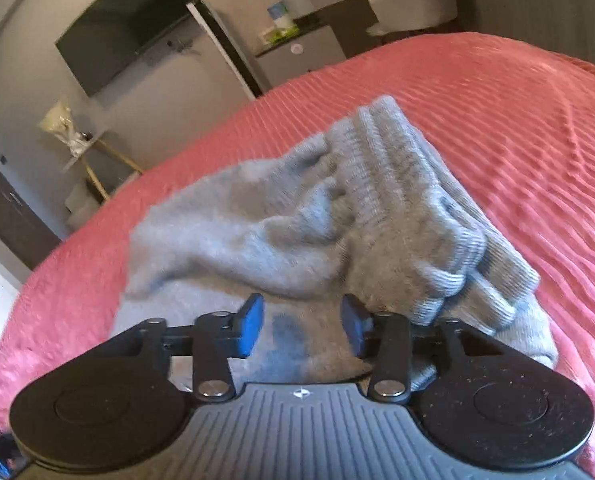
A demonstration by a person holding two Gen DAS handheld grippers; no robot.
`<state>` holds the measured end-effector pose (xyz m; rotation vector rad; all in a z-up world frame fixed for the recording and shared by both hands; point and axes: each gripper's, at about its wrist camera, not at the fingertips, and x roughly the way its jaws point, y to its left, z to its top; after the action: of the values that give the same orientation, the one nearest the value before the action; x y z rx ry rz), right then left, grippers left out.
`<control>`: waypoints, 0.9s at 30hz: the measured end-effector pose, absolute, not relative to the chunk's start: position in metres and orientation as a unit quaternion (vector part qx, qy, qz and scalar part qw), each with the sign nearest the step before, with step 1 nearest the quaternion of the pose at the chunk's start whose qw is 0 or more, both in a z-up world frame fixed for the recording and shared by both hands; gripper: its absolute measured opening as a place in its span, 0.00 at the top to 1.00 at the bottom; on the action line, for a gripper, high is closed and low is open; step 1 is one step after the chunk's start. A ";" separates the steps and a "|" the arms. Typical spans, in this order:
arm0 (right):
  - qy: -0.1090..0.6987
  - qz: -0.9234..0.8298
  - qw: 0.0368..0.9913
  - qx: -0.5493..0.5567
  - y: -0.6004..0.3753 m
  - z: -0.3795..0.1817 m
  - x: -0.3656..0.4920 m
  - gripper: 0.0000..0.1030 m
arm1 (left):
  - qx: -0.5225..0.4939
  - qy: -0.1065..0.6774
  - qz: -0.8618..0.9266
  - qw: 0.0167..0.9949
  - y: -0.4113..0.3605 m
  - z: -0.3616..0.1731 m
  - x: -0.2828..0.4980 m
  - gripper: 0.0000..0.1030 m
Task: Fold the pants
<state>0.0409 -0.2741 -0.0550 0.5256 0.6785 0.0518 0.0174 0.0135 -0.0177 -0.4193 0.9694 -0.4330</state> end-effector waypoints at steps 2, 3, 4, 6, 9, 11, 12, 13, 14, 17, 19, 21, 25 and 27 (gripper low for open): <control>0.329 0.027 0.912 0.244 -0.268 -0.055 0.041 0.49 | -0.229 0.449 -0.224 0.834 0.015 -0.021 0.021 0.12; 0.328 0.032 0.916 0.231 -0.264 -0.055 0.042 0.48 | -0.236 0.442 -0.223 0.836 0.015 -0.021 0.023 0.12; 0.327 0.034 0.917 0.225 -0.262 -0.054 0.041 0.46 | -0.235 0.437 -0.220 0.840 0.015 -0.022 0.026 0.12; 0.327 0.038 0.915 0.232 -0.259 -0.052 0.045 0.42 | -0.225 0.440 -0.204 0.845 0.015 -0.026 0.033 0.14; 0.325 0.043 0.916 0.231 -0.259 -0.052 0.042 0.38 | -0.233 0.449 -0.185 0.843 0.018 -0.033 0.038 0.17; 0.326 0.048 0.916 0.227 -0.258 -0.050 0.050 0.35 | -0.224 0.451 -0.166 0.848 0.019 -0.034 0.039 0.23; 0.327 0.049 0.916 0.226 -0.255 -0.050 0.052 0.34 | -0.222 0.454 -0.159 0.848 0.020 -0.034 0.040 0.26; 0.328 0.050 0.916 0.224 -0.254 -0.049 0.052 0.33 | -0.221 0.456 -0.153 0.848 0.021 -0.034 0.040 0.28; 0.328 0.050 0.917 0.222 -0.251 -0.050 0.055 0.32 | -0.221 0.457 -0.148 0.849 0.024 -0.034 0.040 0.30; 0.329 0.057 0.916 0.221 -0.248 -0.049 0.056 0.29 | -0.221 0.462 -0.136 0.848 0.030 -0.032 0.039 0.33; 0.331 0.060 0.915 0.223 -0.249 -0.049 0.056 0.28 | -0.211 0.465 -0.131 0.850 0.032 -0.029 0.038 0.33; 0.332 0.068 0.913 0.228 -0.249 -0.049 0.058 0.21 | -0.196 0.466 -0.130 0.853 0.031 -0.026 0.037 0.33; 0.343 0.088 0.911 0.212 -0.244 -0.047 0.064 0.08 | -0.166 0.472 -0.121 0.857 0.027 -0.021 0.034 0.33; 0.347 0.090 0.913 0.195 -0.238 -0.045 0.064 0.07 | -0.159 0.478 -0.113 0.856 0.026 -0.018 0.035 0.31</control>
<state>0.0643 -0.2379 -0.0449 0.4015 0.7157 0.1849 0.0348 0.0260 -0.0176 -0.3337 1.0055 -0.2377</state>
